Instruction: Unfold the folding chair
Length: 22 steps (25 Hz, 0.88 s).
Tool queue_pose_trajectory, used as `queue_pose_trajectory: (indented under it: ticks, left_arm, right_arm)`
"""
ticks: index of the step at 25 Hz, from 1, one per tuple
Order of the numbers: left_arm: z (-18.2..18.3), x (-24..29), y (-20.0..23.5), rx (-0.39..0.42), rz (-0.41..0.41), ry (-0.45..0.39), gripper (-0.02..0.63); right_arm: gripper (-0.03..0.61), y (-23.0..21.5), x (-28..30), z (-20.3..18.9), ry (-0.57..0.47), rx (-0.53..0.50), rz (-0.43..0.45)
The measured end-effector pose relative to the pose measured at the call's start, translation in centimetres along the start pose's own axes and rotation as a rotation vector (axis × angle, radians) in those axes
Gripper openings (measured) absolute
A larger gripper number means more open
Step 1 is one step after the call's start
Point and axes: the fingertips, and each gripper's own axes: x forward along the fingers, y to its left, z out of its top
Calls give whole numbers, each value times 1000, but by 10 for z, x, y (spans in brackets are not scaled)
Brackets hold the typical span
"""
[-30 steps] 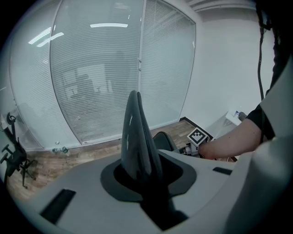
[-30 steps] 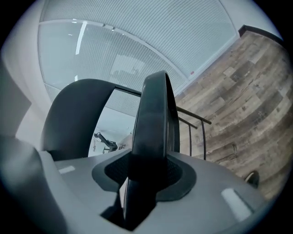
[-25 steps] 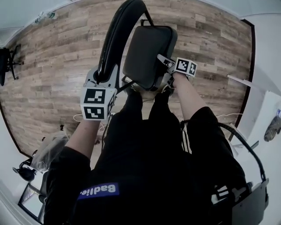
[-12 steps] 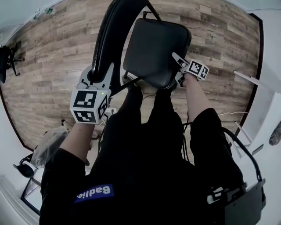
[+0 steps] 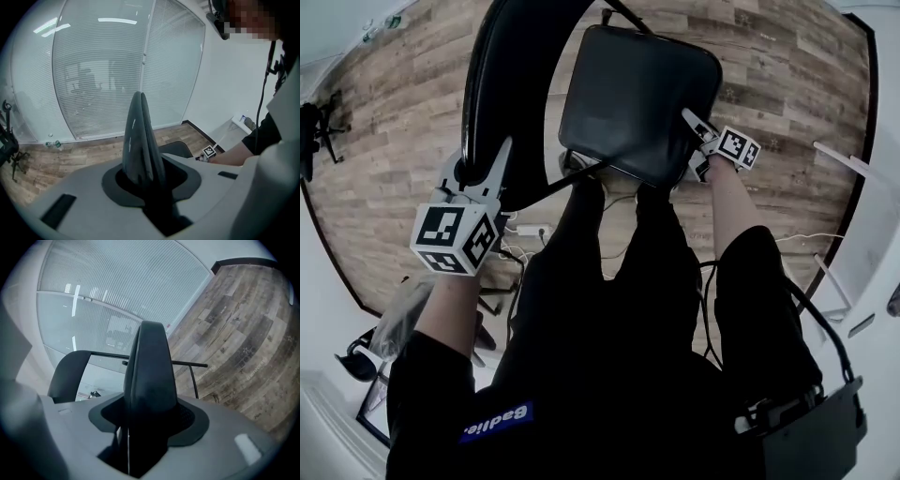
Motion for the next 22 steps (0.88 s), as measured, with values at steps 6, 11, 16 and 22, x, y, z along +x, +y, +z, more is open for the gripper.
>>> queue_pose_trajectory:
  ticks: [6, 11, 16, 22]
  left_arm:
    - [-20, 12, 17, -29, -43, -19, 89]
    - [-30, 23, 18, -34, -47, -21, 89]
    - [-37, 33, 32, -24, -23, -15, 106]
    - [-41, 55, 36, -53, -57, -16, 106]
  right_arm:
    - [245, -35, 5, -5, -23, 1, 38]
    - [261, -61, 4, -6, -36, 2, 45]
    - [272, -78, 9, -6, -53, 11, 49]
    - [288, -106, 10, 4, -73, 15, 24]
